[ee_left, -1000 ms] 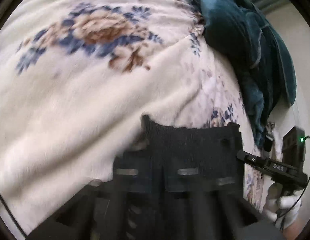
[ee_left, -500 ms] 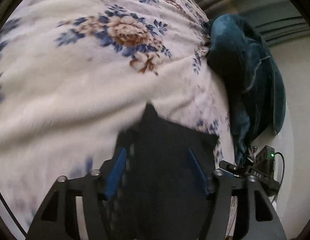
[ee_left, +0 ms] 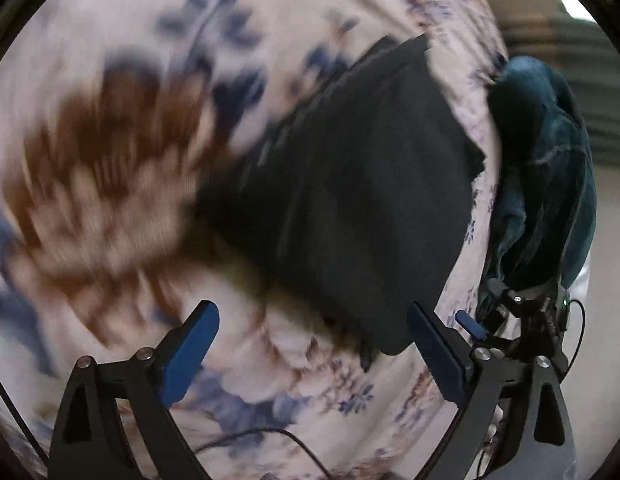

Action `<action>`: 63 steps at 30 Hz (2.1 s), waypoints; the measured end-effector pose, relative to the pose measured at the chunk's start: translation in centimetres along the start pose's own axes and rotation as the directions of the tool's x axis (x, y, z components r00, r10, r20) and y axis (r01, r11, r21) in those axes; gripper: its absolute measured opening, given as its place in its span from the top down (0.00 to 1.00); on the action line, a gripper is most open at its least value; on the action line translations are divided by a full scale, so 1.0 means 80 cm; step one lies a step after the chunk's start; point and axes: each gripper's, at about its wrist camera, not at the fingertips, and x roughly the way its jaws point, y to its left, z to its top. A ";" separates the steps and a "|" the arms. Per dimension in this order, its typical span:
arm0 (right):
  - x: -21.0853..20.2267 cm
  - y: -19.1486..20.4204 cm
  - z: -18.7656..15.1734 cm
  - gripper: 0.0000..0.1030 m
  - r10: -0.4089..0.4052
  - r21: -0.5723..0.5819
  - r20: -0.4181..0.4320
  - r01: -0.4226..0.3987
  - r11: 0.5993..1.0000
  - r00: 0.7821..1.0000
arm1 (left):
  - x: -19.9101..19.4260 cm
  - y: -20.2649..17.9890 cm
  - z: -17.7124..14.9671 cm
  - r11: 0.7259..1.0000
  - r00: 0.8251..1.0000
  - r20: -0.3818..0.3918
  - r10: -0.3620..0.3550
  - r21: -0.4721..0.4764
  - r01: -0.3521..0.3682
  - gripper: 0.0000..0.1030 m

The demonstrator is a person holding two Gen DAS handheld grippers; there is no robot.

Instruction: Fold small clothes

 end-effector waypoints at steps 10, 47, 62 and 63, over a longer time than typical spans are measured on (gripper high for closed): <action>0.042 -0.017 0.086 0.02 0.179 0.033 -0.012 -0.179 0.983 0.984 | 0.067 -0.021 0.007 0.997 0.998 0.068 0.011 -0.076 -0.006 0.06; 0.134 0.048 0.181 0.55 0.207 -0.009 -0.022 -0.207 0.978 0.978 | 0.072 -0.030 0.033 0.998 0.987 0.158 -0.017 -0.050 0.025 0.41; 0.046 0.012 0.041 0.80 0.347 0.184 0.158 -0.373 0.909 0.924 | 0.011 -0.027 0.088 0.980 0.992 -0.018 -0.126 0.154 0.127 0.76; 0.041 0.008 0.021 0.80 0.342 0.206 0.165 -0.372 0.905 0.925 | 0.008 -0.028 0.093 0.978 0.992 -0.029 -0.119 0.170 0.123 0.76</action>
